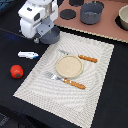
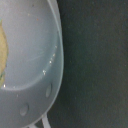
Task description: Place the pan onto the stove and place the fish and sausage into the pan.
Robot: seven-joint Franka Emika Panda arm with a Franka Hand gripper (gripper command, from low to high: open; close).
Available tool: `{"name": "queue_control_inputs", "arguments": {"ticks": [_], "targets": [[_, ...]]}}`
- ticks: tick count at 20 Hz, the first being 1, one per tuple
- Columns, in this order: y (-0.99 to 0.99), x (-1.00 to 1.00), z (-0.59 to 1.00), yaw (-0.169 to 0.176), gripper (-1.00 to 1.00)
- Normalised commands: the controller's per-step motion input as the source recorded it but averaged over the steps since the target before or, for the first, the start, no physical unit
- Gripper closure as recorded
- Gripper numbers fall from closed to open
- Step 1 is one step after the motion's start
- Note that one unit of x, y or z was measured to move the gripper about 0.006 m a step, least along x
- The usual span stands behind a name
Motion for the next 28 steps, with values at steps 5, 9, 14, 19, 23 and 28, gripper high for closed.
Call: {"name": "queue_control_inputs", "arguments": {"ticks": [5, 9, 14, 19, 23, 28], "targets": [[0.22, -0.14, -0.36, 0.000, -1.00], [0.06, -0.08, -0.22, -0.004, -1.00], [0.00, -0.16, -0.12, -0.014, -1.00], [0.00, -0.11, -0.20, -0.015, -1.00], [0.00, -0.15, -0.27, -0.012, -1.00], [0.00, -0.08, -0.15, -0.004, -1.00]]}}
